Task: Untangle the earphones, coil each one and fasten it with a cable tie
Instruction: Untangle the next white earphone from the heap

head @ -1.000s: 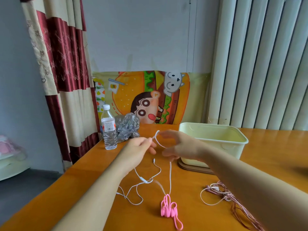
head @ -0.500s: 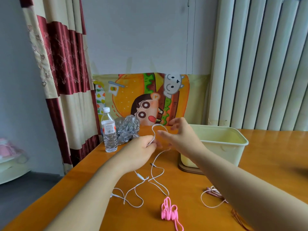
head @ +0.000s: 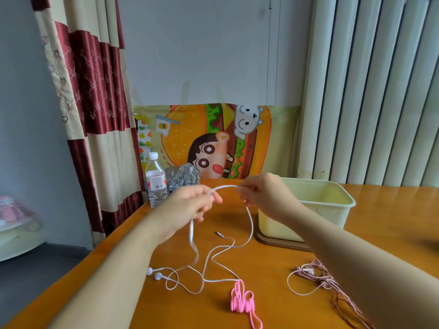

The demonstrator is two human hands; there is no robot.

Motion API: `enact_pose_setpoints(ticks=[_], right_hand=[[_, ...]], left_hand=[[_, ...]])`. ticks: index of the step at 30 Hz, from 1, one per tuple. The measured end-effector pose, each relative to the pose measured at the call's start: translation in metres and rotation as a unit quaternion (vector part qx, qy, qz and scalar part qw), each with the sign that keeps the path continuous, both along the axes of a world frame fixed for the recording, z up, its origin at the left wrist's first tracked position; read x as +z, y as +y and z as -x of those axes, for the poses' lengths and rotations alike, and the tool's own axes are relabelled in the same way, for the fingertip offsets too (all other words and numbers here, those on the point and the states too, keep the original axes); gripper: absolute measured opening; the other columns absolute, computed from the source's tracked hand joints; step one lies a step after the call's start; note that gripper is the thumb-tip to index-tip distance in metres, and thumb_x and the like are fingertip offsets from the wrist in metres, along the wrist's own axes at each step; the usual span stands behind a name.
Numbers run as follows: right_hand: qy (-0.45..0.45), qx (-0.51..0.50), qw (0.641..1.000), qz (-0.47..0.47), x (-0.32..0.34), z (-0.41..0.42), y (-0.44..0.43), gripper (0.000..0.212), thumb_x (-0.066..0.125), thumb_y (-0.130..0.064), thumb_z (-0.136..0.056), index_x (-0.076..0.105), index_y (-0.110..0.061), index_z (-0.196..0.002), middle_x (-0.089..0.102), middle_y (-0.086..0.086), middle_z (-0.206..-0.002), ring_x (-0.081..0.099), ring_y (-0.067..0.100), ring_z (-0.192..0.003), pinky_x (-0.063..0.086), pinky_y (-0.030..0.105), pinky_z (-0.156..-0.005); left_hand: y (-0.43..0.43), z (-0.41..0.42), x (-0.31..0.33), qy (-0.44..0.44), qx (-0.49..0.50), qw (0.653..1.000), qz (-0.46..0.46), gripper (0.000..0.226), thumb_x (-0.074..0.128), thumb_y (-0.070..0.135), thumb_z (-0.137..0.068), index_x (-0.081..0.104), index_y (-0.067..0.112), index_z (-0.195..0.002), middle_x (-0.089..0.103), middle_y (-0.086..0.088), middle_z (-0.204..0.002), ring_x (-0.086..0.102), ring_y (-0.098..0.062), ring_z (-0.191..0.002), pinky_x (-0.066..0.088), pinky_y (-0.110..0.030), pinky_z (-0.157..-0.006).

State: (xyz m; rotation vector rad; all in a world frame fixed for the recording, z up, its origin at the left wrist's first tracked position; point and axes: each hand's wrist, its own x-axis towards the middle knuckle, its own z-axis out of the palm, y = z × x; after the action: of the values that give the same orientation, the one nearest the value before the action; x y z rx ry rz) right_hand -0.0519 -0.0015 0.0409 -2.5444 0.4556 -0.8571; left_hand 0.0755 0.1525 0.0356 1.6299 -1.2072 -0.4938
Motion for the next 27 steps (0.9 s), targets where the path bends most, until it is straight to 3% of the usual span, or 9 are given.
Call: enact_pose_setpoints(ticks=[2,4,9,12,15,19,23,25,27], right_hand=[[0.038,-0.06,0.997,-0.041,-0.009,0.0,-0.016,0.018,0.055,-0.019,-0.094,0.066,-0.014,-0.081,0.063,0.0,-0.07,0.061,0.012,-0.063,0.047,0.017,-0.059],[0.094,-0.101,0.988,-0.063,-0.023,0.0,-0.029,0.018,0.055,-0.021,-0.094,0.068,-0.012,-0.085,0.065,0.002,-0.071,0.062,0.013,-0.065,0.048,0.018,-0.06],[0.157,-0.126,0.976,-0.084,-0.044,0.001,-0.037,0.021,0.055,-0.02,-0.094,0.069,-0.008,-0.104,0.066,0.002,-0.083,0.066,0.018,-0.076,0.05,0.02,-0.065],[0.23,-0.081,0.968,-0.064,-0.036,0.0,-0.03,0.035,0.058,-0.011,-0.091,0.059,-0.013,-0.126,0.065,0.004,-0.114,0.065,0.016,-0.08,0.052,0.02,-0.066],[0.151,0.019,0.976,-0.154,-0.005,0.002,-0.014,0.055,0.061,-0.006,-0.087,0.045,-0.023,-0.136,0.05,-0.003,-0.132,0.065,0.012,-0.082,0.051,0.019,-0.064],[0.029,0.154,0.971,-0.181,0.038,0.002,0.018,0.052,0.061,-0.014,-0.089,0.045,-0.022,-0.137,0.052,-0.008,-0.134,0.053,0.006,-0.116,0.045,0.012,-0.08],[0.002,0.191,0.972,-0.134,0.048,0.001,0.03,0.026,0.051,-0.031,-0.095,0.062,-0.016,-0.112,0.068,0.0,-0.095,0.065,0.011,-0.088,0.052,0.027,-0.081],[-0.015,0.235,0.948,-0.216,0.047,0.002,0.026,0.024,0.046,-0.025,-0.098,0.063,-0.009,-0.097,0.049,0.001,-0.066,0.05,0.015,-0.06,0.046,0.027,-0.062],[-0.044,0.273,0.909,-0.313,0.045,0.002,0.019,0.028,0.04,-0.023,-0.1,0.063,-0.007,-0.098,0.03,-0.002,-0.06,0.028,0.011,-0.053,0.028,0.021,-0.049]], left_hand=[[0.007,-0.003,0.006,0.165,-0.041,0.982,0.087,0.023,0.043,0.014,-0.097,0.065,0.011,-0.091,0.044,0.007,-0.059,0.037,-0.006,-0.05,0.041,-0.022,-0.064],[0.01,-0.005,0.011,0.218,-0.051,0.965,0.138,0.022,0.045,0.021,-0.094,0.063,0.01,-0.092,0.044,0.006,-0.06,0.038,-0.006,-0.049,0.043,-0.021,-0.063],[0.011,-0.005,0.016,0.201,-0.005,0.965,0.167,0.025,0.041,0.02,-0.099,0.06,0.009,-0.086,0.041,0.007,-0.055,0.037,-0.005,-0.047,0.042,-0.023,-0.063],[0.01,-0.003,0.015,0.172,-0.001,0.974,0.146,0.026,0.04,0.02,-0.1,0.061,0.01,-0.088,0.041,0.006,-0.056,0.037,-0.006,-0.047,0.045,-0.022,-0.062],[0.007,0.001,0.019,0.154,-0.008,0.979,0.133,0.028,0.04,0.021,-0.1,0.064,0.012,-0.088,0.043,0.007,-0.057,0.037,-0.005,-0.047,0.046,-0.021,-0.06],[0.002,0.011,0.027,0.141,-0.035,0.982,0.124,0.029,0.04,0.022,-0.1,0.065,0.015,-0.087,0.044,0.007,-0.058,0.037,-0.006,-0.048,0.045,-0.019,-0.057],[-0.001,0.017,0.034,0.141,-0.05,0.979,0.136,0.028,0.04,0.022,-0.099,0.065,0.014,-0.09,0.043,0.006,-0.059,0.035,-0.007,-0.049,0.044,-0.019,-0.058],[0.002,0.016,0.034,0.154,-0.061,0.977,0.138,0.028,0.042,0.024,-0.098,0.065,0.014,-0.086,0.042,0.005,-0.059,0.035,-0.007,-0.049,0.044,-0.02,-0.058],[0.006,0.013,0.034,0.186,-0.081,0.97,0.131,0.027,0.046,0.03,-0.092,0.064,0.014,-0.08,0.042,0.005,-0.058,0.035,-0.007,-0.049,0.044,-0.02,-0.058]])
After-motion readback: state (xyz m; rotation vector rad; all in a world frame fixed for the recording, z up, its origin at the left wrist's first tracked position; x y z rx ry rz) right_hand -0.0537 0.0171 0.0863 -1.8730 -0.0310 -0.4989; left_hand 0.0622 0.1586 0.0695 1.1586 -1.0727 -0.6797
